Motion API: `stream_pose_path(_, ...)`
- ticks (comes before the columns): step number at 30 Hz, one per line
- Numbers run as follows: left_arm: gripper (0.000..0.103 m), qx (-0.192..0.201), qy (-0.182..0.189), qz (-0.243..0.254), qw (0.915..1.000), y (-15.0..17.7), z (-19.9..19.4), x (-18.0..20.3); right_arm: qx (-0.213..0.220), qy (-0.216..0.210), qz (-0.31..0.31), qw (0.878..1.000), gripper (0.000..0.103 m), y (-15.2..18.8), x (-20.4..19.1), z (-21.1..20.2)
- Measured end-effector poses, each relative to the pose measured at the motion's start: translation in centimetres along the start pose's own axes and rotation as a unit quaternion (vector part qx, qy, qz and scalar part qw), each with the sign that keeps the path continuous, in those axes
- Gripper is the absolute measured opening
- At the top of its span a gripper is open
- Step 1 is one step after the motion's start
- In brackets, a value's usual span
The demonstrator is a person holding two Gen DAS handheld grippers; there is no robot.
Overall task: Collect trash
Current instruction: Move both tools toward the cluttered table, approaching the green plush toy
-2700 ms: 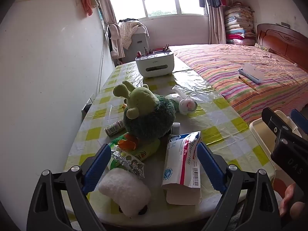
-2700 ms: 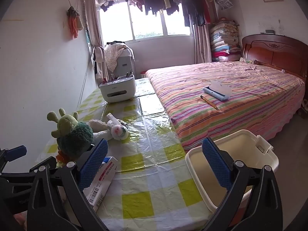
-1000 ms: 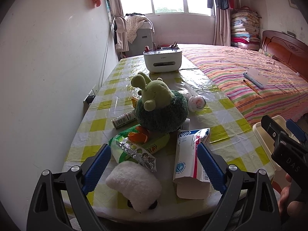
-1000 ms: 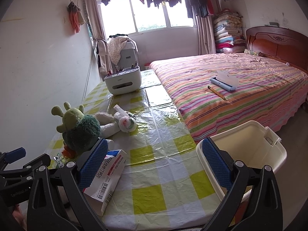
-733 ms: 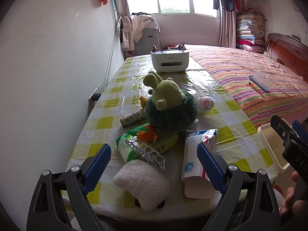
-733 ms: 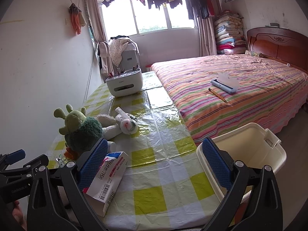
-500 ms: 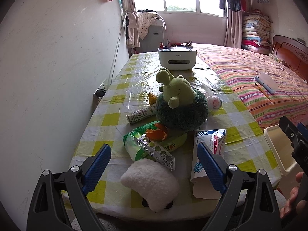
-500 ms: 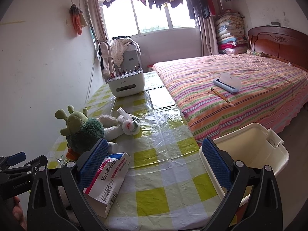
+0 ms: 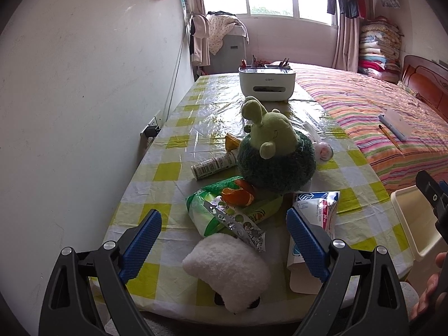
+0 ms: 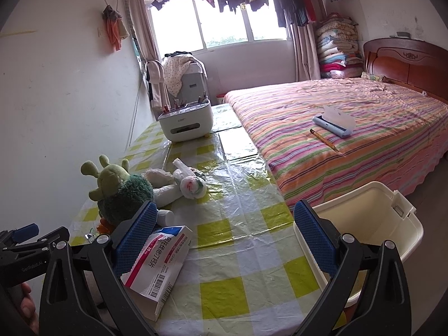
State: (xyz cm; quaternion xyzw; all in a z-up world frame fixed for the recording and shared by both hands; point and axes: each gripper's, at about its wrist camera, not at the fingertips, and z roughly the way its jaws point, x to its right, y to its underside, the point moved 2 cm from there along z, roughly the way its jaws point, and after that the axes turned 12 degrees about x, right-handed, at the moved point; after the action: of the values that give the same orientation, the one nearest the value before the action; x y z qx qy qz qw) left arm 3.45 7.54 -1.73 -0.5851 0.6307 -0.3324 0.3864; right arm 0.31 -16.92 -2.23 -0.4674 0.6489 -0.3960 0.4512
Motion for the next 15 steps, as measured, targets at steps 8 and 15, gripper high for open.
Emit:
stream_pose_path(8,0.088,-0.005,-0.001,-0.012,0.9999,0.1,0.2,-0.8,-0.002,-0.004,0.001,1.000,0.097,0.2,-0.3,0.1)
stream_pose_path(15,0.088,-0.004,-0.002,-0.022,0.9997,-0.1,0.0,-1.9,-0.010,-0.009,0.004,1.000,0.097,0.3,-0.4,0.2)
